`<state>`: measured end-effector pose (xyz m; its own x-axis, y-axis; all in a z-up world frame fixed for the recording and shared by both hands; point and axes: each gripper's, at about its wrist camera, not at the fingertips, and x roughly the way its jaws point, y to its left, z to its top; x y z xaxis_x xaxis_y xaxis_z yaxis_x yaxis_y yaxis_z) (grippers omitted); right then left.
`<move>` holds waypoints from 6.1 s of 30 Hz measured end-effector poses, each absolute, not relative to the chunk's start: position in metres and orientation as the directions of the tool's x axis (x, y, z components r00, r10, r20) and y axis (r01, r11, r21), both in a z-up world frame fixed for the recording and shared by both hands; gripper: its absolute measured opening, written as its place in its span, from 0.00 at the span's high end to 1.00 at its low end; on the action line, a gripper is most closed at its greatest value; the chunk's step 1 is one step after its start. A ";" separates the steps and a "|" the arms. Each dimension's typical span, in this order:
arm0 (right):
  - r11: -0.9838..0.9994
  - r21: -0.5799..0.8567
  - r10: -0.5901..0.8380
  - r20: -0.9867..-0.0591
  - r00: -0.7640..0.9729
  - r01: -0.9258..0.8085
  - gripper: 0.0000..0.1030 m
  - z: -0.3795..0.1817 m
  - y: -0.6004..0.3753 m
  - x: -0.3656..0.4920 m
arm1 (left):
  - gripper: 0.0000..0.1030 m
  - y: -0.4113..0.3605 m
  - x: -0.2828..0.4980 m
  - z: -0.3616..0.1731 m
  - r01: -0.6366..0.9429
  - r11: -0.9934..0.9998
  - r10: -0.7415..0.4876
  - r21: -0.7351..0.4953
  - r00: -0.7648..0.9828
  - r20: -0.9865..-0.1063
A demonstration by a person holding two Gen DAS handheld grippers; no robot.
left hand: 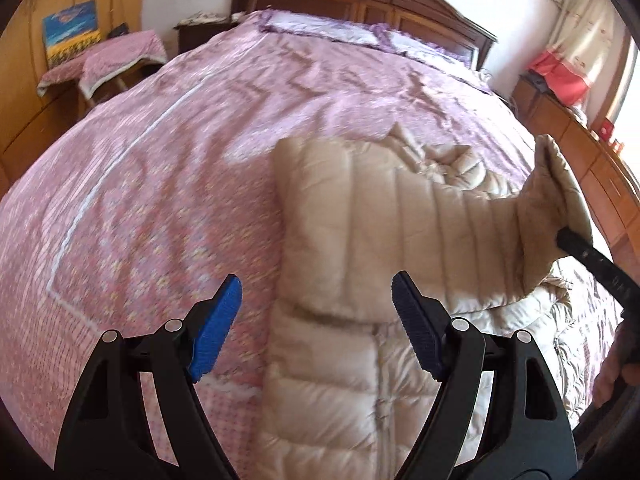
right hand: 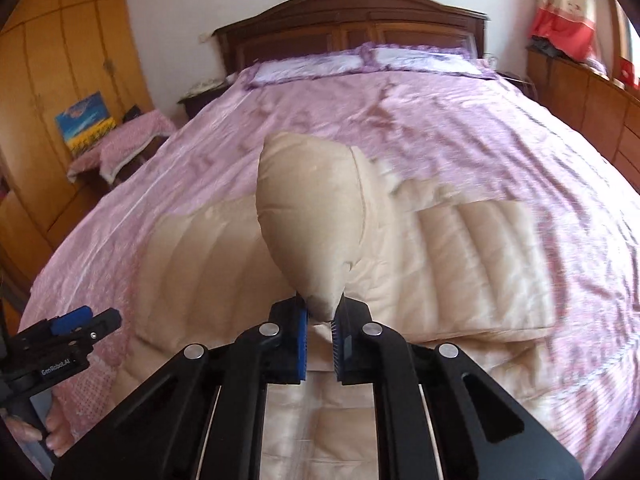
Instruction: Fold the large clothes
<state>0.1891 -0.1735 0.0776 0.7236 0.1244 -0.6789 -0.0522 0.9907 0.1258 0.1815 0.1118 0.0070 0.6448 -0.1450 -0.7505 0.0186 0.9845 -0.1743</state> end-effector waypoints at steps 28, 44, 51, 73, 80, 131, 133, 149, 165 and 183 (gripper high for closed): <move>0.953 0.240 0.042 -0.713 0.700 0.188 0.32 0.040 -0.325 0.179 | 0.25 0.071 0.217 -0.011 0.028 0.992 -0.110 -0.120 0.634 -0.765; 0.968 0.092 -0.070 -0.796 0.601 0.235 0.89 -0.004 -0.341 0.250 | 0.19 0.060 0.273 -0.057 -0.043 0.996 -0.038 -0.076 0.577 -0.816; 0.957 0.128 -0.055 -0.803 0.594 0.262 0.68 -0.014 -0.349 0.249 | 0.17 0.059 0.272 -0.056 -0.041 0.997 -0.027 -0.062 0.576 -0.817; 0.979 0.180 0.088 -0.802 0.591 0.098 0.14 0.025 -0.337 0.073 | 0.17 0.103 0.109 -0.010 -0.048 0.997 -0.030 -0.068 0.548 -0.836; 0.986 0.144 0.073 -0.825 0.561 0.082 0.09 0.012 -0.321 0.028 | 0.17 0.111 0.061 -0.027 -0.061 0.997 -0.003 -0.037 0.487 -0.873; 0.963 0.244 0.262 -0.764 0.590 -0.112 0.84 0.039 -0.313 -0.053 | 0.82 0.085 -0.038 0.003 0.155 0.952 -0.305 -0.264 0.393 -0.868; 0.960 0.251 0.276 -0.755 0.595 -0.126 0.85 0.050 -0.313 -0.056 | 0.82 0.085 -0.042 0.015 0.183 0.950 -0.308 -0.254 0.399 -0.864; 0.910 0.364 0.399 -0.635 0.662 -0.200 0.85 0.125 -0.320 -0.061 | 0.84 0.115 -0.033 0.089 0.225 0.938 -0.343 -0.264 0.491 -0.801; 0.954 0.281 0.254 -0.593 0.764 -0.099 0.85 0.125 -0.327 0.060 | 0.83 0.095 0.099 0.102 0.146 0.976 -0.217 -0.161 0.646 -0.731; 0.988 0.150 0.082 -0.699 0.711 0.033 0.65 0.022 -0.311 0.153 | 0.78 0.067 0.203 -0.014 0.029 0.999 -0.031 -0.017 0.578 -0.815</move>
<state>0.1533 -0.3106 0.0215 0.7106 0.0820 -0.6988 0.0330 0.9882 0.1496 0.2035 0.0673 -0.0144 0.5781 -0.0309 -0.8154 0.0294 0.9994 -0.0170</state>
